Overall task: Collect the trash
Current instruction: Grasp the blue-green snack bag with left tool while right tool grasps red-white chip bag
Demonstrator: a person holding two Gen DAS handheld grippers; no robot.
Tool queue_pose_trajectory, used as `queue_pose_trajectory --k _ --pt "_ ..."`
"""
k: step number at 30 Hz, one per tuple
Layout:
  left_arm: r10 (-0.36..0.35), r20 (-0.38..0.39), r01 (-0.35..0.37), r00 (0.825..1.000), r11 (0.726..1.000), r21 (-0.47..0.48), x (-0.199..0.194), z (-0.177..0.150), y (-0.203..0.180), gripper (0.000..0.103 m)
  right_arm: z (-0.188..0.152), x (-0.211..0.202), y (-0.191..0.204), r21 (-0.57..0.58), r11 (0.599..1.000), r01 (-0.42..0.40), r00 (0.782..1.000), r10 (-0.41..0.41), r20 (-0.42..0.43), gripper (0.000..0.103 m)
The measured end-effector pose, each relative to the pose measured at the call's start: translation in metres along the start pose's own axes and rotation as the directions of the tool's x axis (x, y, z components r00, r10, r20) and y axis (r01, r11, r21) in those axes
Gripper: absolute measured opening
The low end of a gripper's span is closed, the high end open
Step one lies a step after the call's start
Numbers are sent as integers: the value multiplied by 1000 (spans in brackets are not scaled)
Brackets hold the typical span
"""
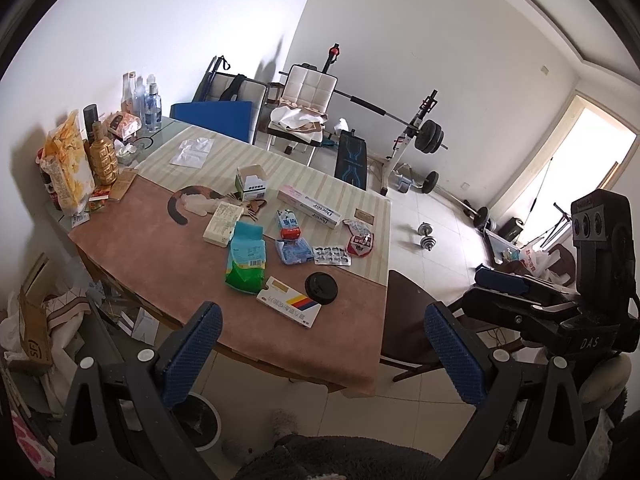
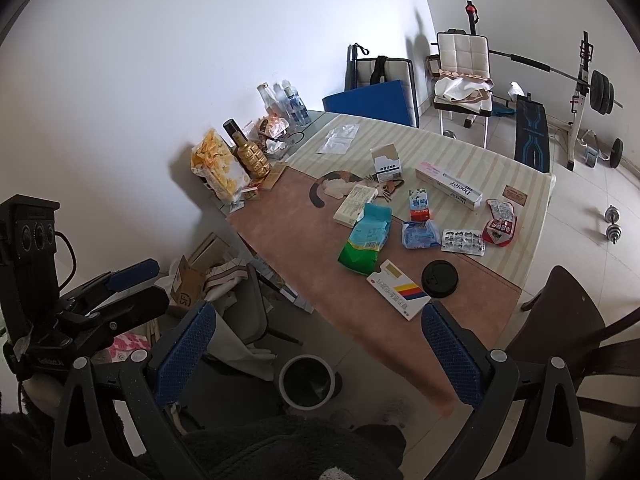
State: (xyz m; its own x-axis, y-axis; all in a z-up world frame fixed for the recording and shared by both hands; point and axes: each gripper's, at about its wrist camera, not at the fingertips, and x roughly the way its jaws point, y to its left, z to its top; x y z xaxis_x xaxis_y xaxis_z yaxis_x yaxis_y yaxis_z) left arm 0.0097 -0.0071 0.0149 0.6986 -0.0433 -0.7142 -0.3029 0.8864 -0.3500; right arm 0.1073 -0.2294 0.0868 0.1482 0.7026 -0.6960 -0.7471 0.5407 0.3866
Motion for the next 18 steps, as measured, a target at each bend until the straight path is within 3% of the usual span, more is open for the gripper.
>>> queue_pose_trajectory --k 3,5,8,11,15,18 --pt "20 -11 -20 1000 1000 15 9 -1 5 103 1 2 3 23 1000 11 1000 -11 4 103" --pt "107 -17 -106 994 994 39 23 1 10 103 1 6 -1 66 997 31 999 -32 12 103" --pt "272 -15 -270 962 959 84 56 8 20 103 4 23 -21 168 980 105 994 -109 14 103" --pt "400 -71 -392 914 914 105 111 19 42 103 9 50 -57 277 946 166 985 -169 -12 103" --pt "441 -187 -429 878 897 103 187 32 79 103 24 105 -125 396 878 269 963 -253 -91 103" --pt "439 -276 -432 855 897 87 253 44 104 103 43 154 -185 422 825 377 926 -339 -164 103"
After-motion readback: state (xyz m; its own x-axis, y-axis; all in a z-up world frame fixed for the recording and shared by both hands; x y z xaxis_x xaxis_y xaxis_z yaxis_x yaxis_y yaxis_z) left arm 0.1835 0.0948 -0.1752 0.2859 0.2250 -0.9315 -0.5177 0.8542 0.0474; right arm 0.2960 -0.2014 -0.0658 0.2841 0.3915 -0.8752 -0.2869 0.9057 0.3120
